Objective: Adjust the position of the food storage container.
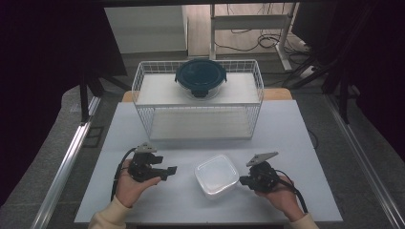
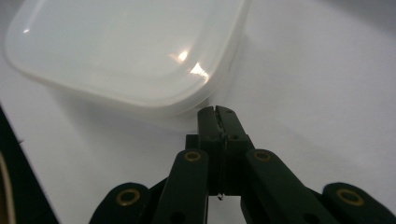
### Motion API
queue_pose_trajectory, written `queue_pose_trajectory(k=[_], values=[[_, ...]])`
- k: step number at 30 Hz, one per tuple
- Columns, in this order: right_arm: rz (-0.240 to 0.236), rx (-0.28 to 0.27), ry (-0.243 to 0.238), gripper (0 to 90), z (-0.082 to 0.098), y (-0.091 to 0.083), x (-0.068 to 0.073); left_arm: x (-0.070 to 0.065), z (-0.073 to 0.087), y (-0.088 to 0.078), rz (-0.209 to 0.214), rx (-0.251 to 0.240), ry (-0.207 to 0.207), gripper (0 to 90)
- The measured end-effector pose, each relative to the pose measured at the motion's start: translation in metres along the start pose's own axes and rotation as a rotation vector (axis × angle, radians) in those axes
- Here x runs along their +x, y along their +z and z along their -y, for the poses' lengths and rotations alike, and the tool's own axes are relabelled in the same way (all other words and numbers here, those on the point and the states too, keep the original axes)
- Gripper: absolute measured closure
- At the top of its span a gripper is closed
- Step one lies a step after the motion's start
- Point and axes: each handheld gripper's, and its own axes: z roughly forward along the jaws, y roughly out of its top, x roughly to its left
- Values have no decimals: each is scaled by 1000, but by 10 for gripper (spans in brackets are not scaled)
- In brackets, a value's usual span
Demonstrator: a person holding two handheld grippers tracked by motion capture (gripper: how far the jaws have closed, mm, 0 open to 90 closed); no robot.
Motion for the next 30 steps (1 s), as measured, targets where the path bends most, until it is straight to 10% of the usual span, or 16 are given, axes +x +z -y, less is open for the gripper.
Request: queue_pose_trajectory(k=[7, 30], values=[[-27, 7, -17, 895, 2, -2, 14, 1, 0, -1, -1, -6, -2, 257], [14, -43, 21, 895, -51, 29, -10, 5, 1, -1, -7, -10, -19, 259]])
